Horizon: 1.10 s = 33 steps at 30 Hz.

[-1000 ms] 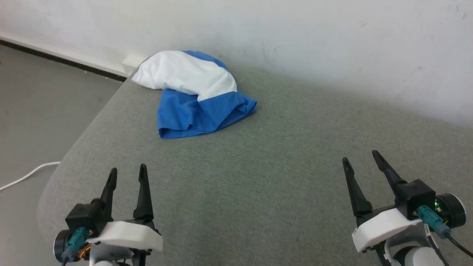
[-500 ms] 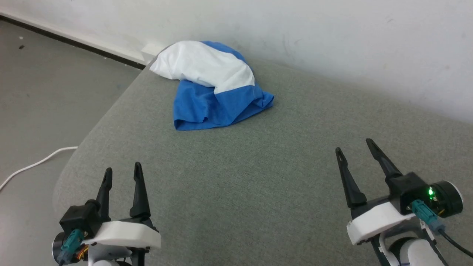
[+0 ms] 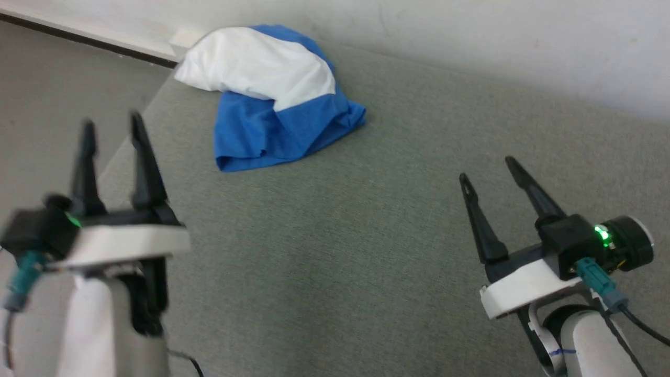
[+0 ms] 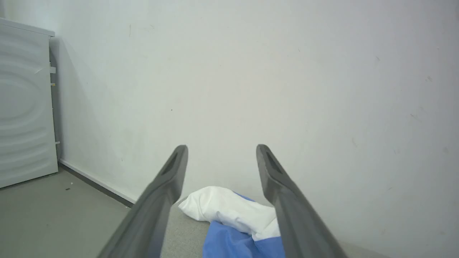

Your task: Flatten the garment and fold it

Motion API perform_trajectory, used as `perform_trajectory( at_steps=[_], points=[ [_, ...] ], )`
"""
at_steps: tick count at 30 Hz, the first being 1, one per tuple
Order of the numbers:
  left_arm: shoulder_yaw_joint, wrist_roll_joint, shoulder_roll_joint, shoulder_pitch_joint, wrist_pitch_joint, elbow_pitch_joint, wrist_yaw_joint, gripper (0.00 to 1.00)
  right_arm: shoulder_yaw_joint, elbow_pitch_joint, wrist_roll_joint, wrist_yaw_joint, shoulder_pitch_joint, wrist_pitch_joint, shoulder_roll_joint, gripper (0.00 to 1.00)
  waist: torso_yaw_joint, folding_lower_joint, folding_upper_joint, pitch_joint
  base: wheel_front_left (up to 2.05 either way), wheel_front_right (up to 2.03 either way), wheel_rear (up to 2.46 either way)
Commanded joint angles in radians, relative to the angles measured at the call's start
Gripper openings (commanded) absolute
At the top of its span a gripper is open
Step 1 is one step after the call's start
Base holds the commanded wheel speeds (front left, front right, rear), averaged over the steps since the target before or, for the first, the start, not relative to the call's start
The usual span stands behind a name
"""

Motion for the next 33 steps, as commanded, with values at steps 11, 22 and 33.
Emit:
perform_trajectory(
  at_steps=[11, 22, 33],
  points=[
    [0.103, 0.014, 0.124, -0.455, -0.028, 0.1, -0.084, 1.0, 0.012, -0.079, -0.007, -0.001, -0.111, 0.027, -0.051, 1.0, -0.191, -0.0001, -0.0001, 0.273, 0.0, 0.0, 0.0],
    [0.006, -0.029, 0.387, -0.728, 0.359, 0.645, -0.118, 1.0, 0.036, -0.058, -0.01, -0.001, -0.187, -0.018, -0.038, 1.0, -0.356, -0.0001, -0.0001, 0.405, 0.0, 0.0, 0.0],
    [-0.12, -0.225, 0.496, -0.721, 0.835, 0.944, -0.12, 1.0, 0.04, -0.015, -0.014, -0.001, -0.204, -0.058, -0.017, 1.0, -0.414, -0.0001, -0.0001, 0.438, 0.0, 0.0, 0.0]
  ],
)
